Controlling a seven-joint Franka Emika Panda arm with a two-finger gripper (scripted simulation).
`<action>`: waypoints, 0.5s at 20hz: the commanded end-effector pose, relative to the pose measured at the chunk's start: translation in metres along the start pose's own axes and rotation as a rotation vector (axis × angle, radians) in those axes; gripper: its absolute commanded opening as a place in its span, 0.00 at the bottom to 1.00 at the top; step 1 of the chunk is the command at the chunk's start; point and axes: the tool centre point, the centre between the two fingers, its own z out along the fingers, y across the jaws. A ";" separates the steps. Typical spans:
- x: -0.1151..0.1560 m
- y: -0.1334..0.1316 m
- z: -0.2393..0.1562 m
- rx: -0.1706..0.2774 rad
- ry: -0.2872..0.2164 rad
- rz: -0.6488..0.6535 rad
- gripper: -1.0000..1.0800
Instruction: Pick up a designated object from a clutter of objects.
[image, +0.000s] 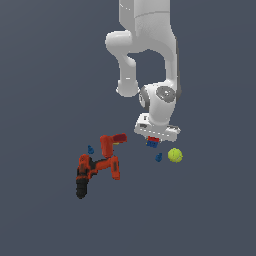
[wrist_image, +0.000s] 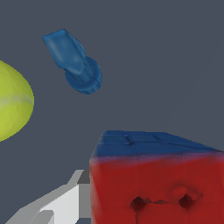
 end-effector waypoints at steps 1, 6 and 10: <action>0.006 0.002 -0.011 0.001 0.002 0.000 0.00; 0.022 0.008 -0.040 0.001 0.002 0.000 0.00; 0.039 0.015 -0.072 0.001 0.002 0.001 0.00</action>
